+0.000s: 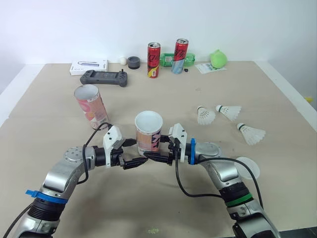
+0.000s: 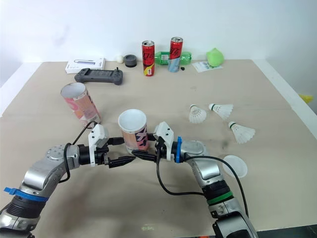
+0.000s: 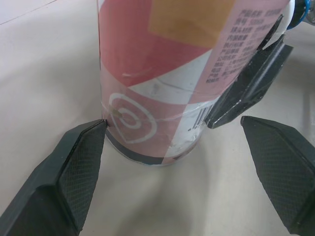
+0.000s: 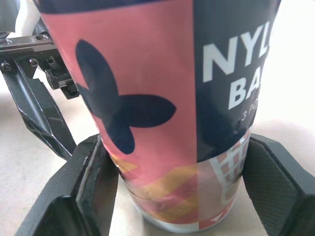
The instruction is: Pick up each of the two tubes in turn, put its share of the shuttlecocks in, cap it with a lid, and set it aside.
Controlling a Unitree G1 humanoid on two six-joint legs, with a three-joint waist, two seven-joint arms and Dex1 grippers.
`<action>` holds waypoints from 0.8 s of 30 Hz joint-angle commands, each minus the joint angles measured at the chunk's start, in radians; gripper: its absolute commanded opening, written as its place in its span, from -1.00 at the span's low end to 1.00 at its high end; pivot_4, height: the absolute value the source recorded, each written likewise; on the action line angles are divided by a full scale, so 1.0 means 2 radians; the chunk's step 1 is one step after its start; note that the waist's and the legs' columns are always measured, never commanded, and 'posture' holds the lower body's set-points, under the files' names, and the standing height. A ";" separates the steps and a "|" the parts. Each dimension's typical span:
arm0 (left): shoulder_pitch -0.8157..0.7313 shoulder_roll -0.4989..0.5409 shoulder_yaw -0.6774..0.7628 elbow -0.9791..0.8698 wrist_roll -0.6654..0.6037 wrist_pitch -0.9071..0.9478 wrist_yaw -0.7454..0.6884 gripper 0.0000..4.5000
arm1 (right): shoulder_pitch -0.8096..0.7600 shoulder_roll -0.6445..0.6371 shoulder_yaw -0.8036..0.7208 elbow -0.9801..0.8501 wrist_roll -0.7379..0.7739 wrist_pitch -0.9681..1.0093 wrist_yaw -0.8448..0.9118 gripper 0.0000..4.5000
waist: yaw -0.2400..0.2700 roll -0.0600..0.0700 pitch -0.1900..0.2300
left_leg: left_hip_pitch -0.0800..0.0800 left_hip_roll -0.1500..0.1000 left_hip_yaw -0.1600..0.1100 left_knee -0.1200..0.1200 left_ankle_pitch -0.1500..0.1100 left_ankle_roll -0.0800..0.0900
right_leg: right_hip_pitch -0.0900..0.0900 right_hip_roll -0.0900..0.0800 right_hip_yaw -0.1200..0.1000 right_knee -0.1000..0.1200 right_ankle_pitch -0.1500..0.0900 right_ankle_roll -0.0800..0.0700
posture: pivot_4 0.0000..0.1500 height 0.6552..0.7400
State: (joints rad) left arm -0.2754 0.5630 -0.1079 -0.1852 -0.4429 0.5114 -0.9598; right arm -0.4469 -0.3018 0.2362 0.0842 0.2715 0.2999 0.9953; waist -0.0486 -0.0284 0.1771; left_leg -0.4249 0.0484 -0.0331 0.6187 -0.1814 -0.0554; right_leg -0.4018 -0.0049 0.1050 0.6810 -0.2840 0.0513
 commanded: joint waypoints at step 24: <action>-0.130 -0.171 -0.088 0.003 0.015 -0.025 0.068 1.00 | 0.158 -0.125 -0.548 -0.060 0.125 0.063 -0.367 0.69 | -0.002 0.000 0.000 | 0.001 -0.001 0.002 0.001 0.000 0.001 | 0.001 0.000 0.003 0.000 0.001 0.002 | 1.00 1.00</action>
State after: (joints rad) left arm -0.5254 0.2284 -0.2805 -0.1589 -0.4207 0.4895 -0.8287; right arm -0.1241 -0.5364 -0.8398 -0.0509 0.5277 0.4520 0.2889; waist -0.0530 -0.0275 0.1774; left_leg -0.4224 0.0462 -0.0291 0.6199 -0.1810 -0.0528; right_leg -0.3998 -0.0050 0.1122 0.6806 -0.2820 0.0546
